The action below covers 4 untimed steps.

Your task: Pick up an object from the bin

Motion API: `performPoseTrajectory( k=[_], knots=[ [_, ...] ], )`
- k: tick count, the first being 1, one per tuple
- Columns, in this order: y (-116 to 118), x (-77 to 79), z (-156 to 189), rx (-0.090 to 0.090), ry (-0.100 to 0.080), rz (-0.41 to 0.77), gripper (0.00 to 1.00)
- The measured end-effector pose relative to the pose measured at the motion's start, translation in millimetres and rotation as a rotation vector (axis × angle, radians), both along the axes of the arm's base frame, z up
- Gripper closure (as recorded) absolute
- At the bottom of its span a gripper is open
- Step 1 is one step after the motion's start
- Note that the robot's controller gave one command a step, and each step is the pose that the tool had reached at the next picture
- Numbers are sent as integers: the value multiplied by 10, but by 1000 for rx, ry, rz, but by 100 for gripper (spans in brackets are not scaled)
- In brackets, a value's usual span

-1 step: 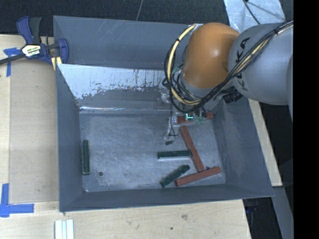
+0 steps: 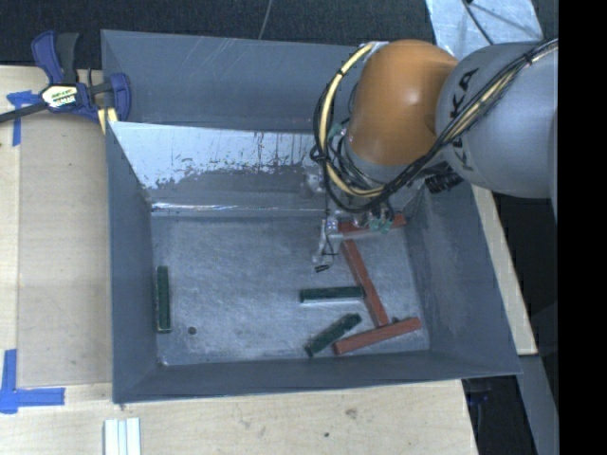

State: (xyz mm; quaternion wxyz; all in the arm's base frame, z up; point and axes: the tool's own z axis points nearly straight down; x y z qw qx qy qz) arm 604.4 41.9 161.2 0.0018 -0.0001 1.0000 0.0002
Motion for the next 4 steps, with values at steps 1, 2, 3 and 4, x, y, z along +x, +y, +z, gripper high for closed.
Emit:
performPoseTrajectory(
  k=[1,2,3,4],
  knots=[
    [-454,-490,-758,0,-3,-17,0],
    [-547,-593,-837,-1,7,30,0],
    [-629,-601,-643,0,-2,-65,0],
    [-573,-590,-792,-1,2,18,0]
  ],
)
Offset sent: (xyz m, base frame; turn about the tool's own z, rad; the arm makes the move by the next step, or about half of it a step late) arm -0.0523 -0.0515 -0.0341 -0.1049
